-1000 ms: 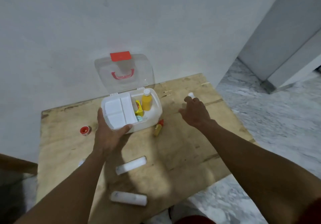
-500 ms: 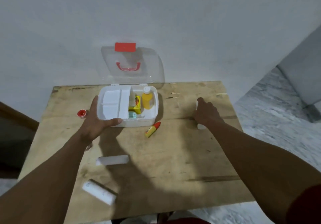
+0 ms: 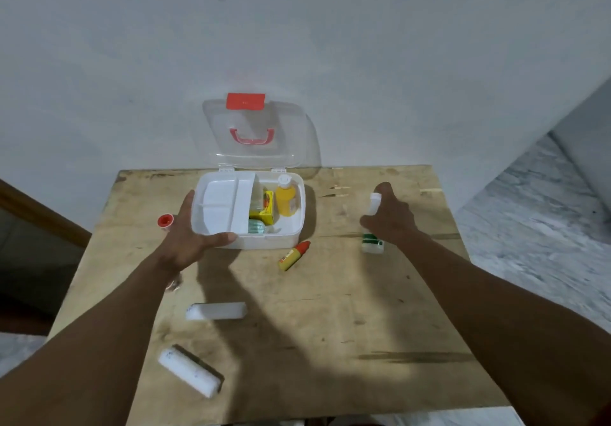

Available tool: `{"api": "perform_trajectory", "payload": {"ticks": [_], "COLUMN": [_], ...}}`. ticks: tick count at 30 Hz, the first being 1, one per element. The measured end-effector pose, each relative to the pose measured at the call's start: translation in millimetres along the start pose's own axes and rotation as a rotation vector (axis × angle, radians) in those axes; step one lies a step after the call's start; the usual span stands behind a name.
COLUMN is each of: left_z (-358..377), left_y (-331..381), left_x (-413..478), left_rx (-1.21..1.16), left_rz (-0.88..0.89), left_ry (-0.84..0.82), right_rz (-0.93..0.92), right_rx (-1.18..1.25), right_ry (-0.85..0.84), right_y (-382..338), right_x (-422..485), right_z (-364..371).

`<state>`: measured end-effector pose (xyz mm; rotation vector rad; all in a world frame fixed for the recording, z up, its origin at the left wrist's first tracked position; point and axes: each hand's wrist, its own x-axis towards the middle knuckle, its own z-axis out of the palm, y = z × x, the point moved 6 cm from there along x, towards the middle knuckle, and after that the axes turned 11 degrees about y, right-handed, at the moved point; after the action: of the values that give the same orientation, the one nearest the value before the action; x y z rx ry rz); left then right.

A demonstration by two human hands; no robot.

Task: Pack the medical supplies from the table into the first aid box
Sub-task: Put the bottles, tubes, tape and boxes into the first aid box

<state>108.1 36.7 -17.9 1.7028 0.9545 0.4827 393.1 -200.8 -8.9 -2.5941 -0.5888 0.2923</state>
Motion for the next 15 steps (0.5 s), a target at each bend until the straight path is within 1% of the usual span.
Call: {"api": "perform_trajectory", "payload": {"ticks": [4, 7, 11, 15], "left_z": [0.2, 1.7, -5.6, -7.7], "left_y": [5.0, 11.3, -2.4, -5.7], "left_x": [-3.0, -6.1, -2.5, -2.0], "left_rx": [-0.017, -0.031, -0.071, -0.074], "left_rz": [0.087, 0.141, 0.088, 0.079], "left_ry": [0.012, 0.025, 0.038, 0.059], "right_rz": [-0.045, -0.106, -0.194, -0.223], "right_rx": [0.196, 0.316, 0.433, 0.497], "right_ry": [0.124, 0.249, 0.385, 0.46], "right_y": [-34.4, -65.4, -108.7, -142.5], "right_x": [-15.5, -31.5, -57.8, -78.8], "right_z": [-13.3, -21.3, -26.0, -13.6]}}
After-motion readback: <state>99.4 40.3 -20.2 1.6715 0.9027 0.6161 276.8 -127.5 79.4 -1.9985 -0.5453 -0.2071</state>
